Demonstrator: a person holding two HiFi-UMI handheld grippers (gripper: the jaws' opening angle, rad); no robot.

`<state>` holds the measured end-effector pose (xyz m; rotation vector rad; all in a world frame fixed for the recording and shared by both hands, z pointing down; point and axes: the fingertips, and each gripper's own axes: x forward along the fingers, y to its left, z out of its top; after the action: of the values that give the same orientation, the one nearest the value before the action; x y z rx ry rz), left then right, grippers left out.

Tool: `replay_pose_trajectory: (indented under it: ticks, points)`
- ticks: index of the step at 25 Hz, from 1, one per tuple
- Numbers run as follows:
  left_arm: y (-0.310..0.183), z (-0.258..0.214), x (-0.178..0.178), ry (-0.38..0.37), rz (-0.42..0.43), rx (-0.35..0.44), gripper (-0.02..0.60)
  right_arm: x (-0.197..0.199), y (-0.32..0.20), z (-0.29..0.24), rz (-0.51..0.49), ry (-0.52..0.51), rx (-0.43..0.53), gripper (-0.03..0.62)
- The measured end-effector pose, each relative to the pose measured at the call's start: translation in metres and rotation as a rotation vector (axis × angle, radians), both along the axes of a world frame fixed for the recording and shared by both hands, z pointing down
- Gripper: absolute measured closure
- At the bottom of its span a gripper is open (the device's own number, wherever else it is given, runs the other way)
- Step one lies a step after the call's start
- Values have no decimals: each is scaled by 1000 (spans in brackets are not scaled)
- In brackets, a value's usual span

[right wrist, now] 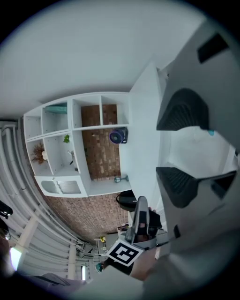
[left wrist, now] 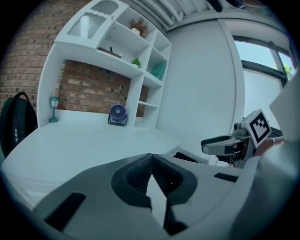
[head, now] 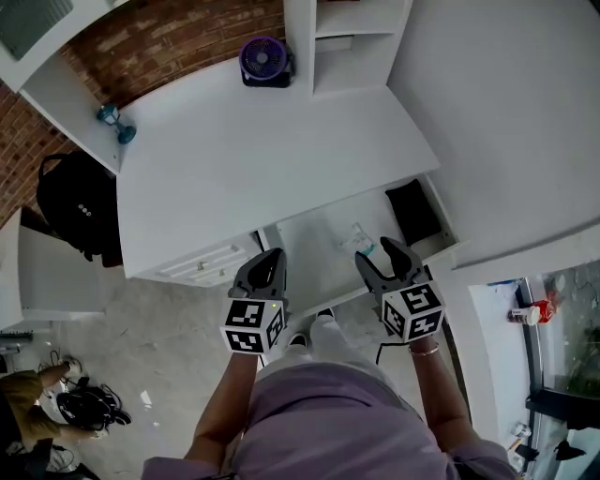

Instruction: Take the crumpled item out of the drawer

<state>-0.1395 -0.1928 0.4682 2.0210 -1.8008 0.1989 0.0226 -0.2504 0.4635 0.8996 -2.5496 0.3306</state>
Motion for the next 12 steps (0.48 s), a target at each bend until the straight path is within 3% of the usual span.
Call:
replay_pose_trajectory:
  ticks: [12]
  points:
    - [11,11,-17,6,-147,-42,580,-10,-25,86,-155,196,-144,341]
